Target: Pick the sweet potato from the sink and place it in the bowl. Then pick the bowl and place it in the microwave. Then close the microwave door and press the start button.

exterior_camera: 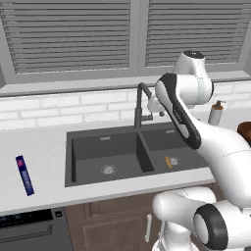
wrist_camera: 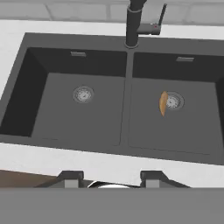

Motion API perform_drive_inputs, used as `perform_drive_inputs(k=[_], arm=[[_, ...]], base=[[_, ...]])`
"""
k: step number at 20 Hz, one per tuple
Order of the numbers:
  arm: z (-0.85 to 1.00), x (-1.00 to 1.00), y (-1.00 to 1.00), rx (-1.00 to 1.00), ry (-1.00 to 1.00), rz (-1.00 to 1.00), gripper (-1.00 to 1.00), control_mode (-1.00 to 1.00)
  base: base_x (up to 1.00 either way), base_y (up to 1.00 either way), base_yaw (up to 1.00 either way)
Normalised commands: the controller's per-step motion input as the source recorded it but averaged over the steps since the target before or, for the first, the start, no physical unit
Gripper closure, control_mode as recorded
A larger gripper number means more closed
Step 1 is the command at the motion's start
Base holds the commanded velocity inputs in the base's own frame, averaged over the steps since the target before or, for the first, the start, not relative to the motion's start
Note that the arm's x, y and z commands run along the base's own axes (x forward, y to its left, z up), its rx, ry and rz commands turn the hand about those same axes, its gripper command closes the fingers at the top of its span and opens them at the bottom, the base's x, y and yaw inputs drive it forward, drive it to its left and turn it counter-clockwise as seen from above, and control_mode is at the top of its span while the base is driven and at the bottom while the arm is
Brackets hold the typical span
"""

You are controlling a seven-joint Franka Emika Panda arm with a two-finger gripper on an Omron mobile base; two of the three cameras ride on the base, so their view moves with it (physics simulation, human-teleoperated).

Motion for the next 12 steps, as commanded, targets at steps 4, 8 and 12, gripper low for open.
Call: perform_drive_inputs(k=[4,8,12], arm=[[-0.02,-0.48,-0.06,0.00,-0.02,0.00,-1.00,-1.00],[-0.31,-1.00,-0.42,0.00,-0.01,0.00,-1.00,-1.00],[-0.88,-0.41,-0.90,0.00,0.10,0.00,-1.00,-1.00]], base=[[0.00,0.00,0.00],[0.00,0.00,0.00],[0.00,0.00,0.00]])
